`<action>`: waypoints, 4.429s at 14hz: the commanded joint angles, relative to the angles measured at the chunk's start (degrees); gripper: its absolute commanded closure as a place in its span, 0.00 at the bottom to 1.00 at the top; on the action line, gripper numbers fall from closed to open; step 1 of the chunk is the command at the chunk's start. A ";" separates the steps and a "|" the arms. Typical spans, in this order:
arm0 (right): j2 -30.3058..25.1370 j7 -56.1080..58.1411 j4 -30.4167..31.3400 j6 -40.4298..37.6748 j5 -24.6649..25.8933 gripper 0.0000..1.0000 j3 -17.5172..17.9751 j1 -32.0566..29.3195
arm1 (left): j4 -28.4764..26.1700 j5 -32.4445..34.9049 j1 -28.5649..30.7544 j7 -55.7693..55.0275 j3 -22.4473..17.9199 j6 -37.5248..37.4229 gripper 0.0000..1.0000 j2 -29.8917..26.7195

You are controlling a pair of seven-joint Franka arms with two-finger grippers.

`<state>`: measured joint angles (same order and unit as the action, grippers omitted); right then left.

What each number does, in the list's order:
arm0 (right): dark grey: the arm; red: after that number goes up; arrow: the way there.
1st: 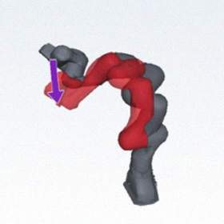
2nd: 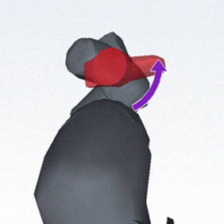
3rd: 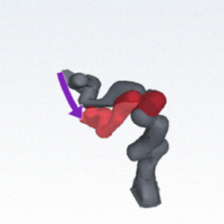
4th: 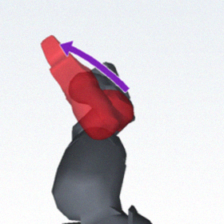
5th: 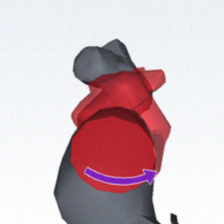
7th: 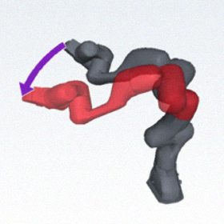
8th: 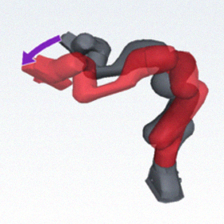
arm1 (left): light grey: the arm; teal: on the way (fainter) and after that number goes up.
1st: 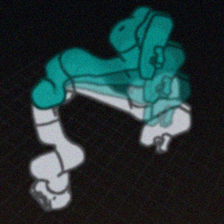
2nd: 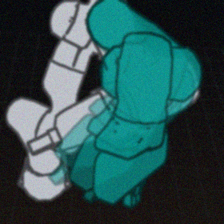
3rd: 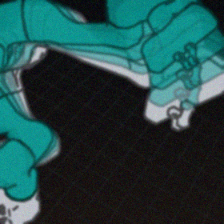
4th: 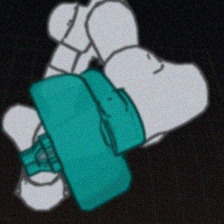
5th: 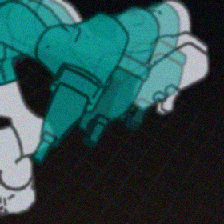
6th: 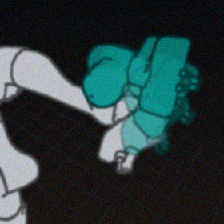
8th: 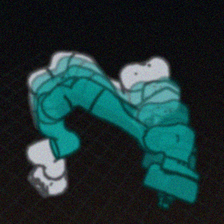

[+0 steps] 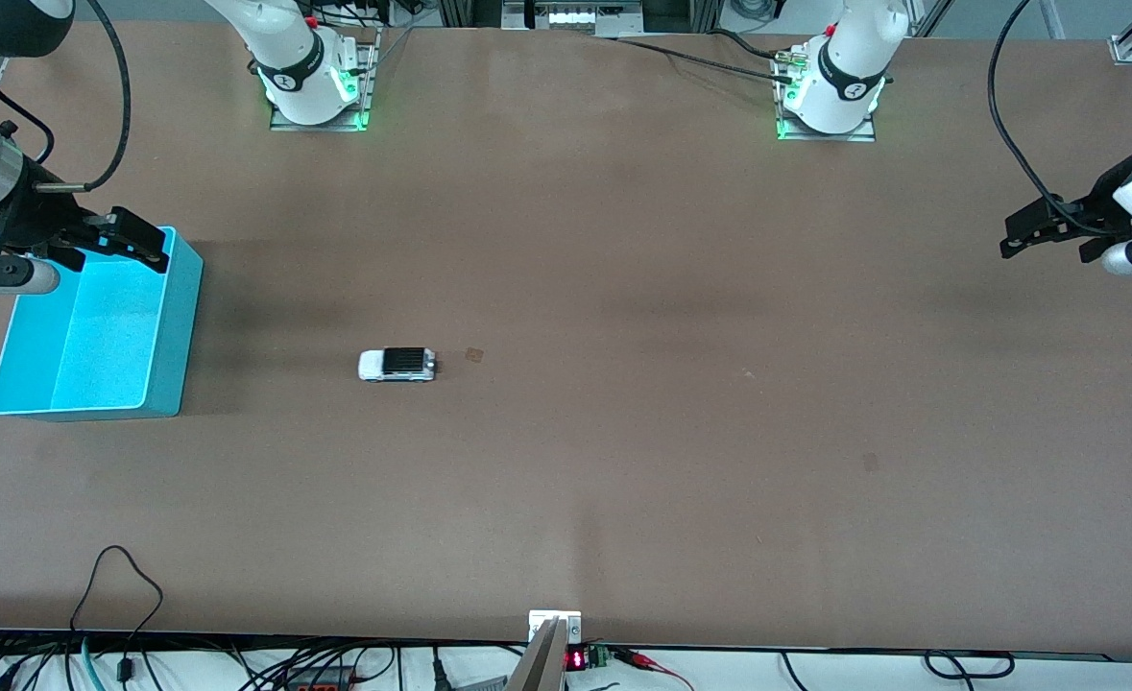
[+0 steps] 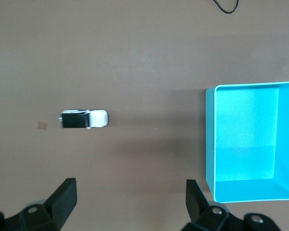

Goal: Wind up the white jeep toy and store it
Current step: 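Draw the left gripper back while the jeep rolls toward the bin, then reach the right gripper down to the rolled jeep, then grasp the jeep with the right gripper and lift it over the bin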

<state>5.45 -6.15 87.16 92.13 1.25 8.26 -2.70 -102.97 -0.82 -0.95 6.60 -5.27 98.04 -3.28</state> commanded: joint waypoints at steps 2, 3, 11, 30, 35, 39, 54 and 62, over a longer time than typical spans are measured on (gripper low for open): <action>0.44 0.08 -0.94 -0.90 0.68 0.00 0.26 0.32 | -0.04 -0.85 1.30 -0.80 1.84 0.05 0.00 -0.85; 0.61 0.17 -0.94 -0.99 0.59 0.00 0.26 0.24 | -0.04 -0.85 1.30 -0.89 1.75 -0.12 0.00 -0.94; 1.05 11.57 0.11 -3.63 1.64 0.00 -0.09 -0.12 | 1.10 2.11 0.86 -1.06 5.34 -0.39 0.00 -0.94; 16.17 73.72 26.98 40.28 1.38 0.00 0.44 6.66 | 7.52 2.66 1.30 -5.11 11.25 -9.18 0.00 -0.15; 20.56 76.97 28.06 47.25 1.38 0.00 0.17 6.13 | 8.66 2.57 0.68 -5.28 11.33 -9.35 0.00 0.38; 23.37 78.83 28.06 51.12 1.38 0.00 0.09 4.63 | 8.66 2.66 0.77 -5.19 11.33 -9.44 0.00 0.38; 16.71 68.76 18.76 42.37 0.77 1.00 -2.63 3.67 | 8.75 2.57 1.12 -5.19 11.33 -9.53 0.00 0.47; 8.27 43.16 16.11 27.58 1.65 1.00 -13.52 3.67 | 8.75 2.57 1.12 -5.28 11.33 -9.53 0.00 0.47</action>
<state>15.87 41.72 102.95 122.12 2.28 -2.91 0.84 -95.79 1.02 -0.23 1.50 5.60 89.78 -3.38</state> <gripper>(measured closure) 0.502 0.000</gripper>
